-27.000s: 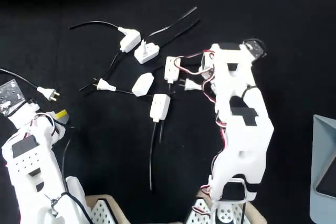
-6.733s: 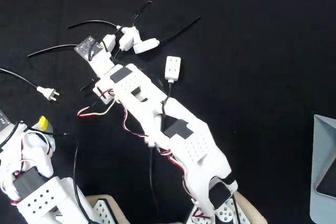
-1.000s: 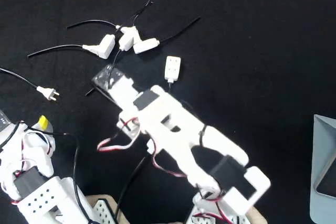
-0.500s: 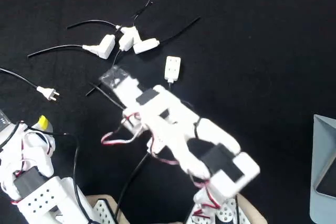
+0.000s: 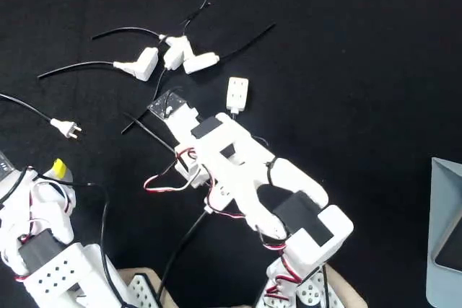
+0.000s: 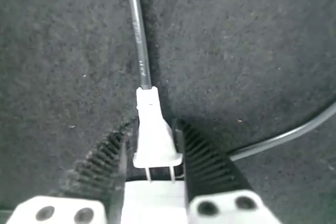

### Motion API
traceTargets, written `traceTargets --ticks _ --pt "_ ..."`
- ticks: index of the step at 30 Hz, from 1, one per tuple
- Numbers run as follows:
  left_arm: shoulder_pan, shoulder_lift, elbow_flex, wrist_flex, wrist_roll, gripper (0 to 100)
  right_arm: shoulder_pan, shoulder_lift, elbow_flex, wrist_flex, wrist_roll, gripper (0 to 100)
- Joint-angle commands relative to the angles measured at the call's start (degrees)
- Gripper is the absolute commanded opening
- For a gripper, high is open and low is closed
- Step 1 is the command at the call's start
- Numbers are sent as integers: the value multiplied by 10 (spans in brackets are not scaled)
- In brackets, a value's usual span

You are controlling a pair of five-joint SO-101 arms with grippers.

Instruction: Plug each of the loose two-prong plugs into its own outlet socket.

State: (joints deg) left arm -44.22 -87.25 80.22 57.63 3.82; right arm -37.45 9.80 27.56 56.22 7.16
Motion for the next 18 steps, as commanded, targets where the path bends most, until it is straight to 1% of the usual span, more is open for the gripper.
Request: traceTargets --ticks 1,4,6,12,14,17,18 --pt "-5 -4 -5 -12 2 267 -6 -28 -28 8 5 12" --pt "-4 -4 -5 -12 2 267 -18 -79 -28 2 0 12" --pt "-4 -4 -5 -12 2 267 -22 -114 -14 -21 -1 12" --pt "-4 -4 -5 -12 2 267 -25 -174 95 -162 -73 18" --pt "-4 -4 -5 -12 2 267 -30 -173 100 -165 -97 61" --pt "-4 -4 -5 -12 2 267 -38 -173 97 -127 -136 158" --pt "-4 -4 -5 -12 2 267 -42 -174 97 -119 -141 167"
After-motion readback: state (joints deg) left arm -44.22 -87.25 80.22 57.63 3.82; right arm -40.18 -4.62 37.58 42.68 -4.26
